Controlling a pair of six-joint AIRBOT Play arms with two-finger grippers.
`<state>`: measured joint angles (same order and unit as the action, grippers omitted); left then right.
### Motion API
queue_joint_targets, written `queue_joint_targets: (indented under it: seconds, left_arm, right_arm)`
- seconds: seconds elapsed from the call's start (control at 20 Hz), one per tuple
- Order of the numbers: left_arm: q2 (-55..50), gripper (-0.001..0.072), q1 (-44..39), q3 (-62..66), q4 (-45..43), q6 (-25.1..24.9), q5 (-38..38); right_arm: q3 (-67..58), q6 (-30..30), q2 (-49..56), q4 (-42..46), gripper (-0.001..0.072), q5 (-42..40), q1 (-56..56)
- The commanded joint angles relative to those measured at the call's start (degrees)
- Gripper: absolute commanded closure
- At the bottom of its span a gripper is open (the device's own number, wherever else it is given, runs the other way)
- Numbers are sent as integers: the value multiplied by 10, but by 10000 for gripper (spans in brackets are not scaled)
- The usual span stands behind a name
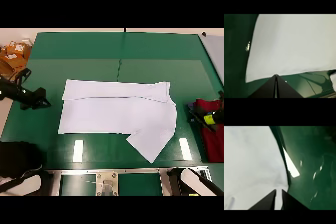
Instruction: Fold the shirts.
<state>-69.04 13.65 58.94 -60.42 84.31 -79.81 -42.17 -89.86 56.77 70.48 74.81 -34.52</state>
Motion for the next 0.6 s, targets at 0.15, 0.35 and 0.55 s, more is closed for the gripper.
queue_joint_targets:
  seconds: [0.15,0.35,0.55]
  left_arm:
    - [170,98,-131,-309,-6,118,219]
    - [148,98,-178,-379,69,130,365]
    - [106,98,-191,-378,123,127,446]
  right_arm:
    - [205,-40,-99,-37,227,1,4]
    - [268,-27,-91,-109,228,-64,42]
    - [269,-27,-60,-149,228,-84,68]
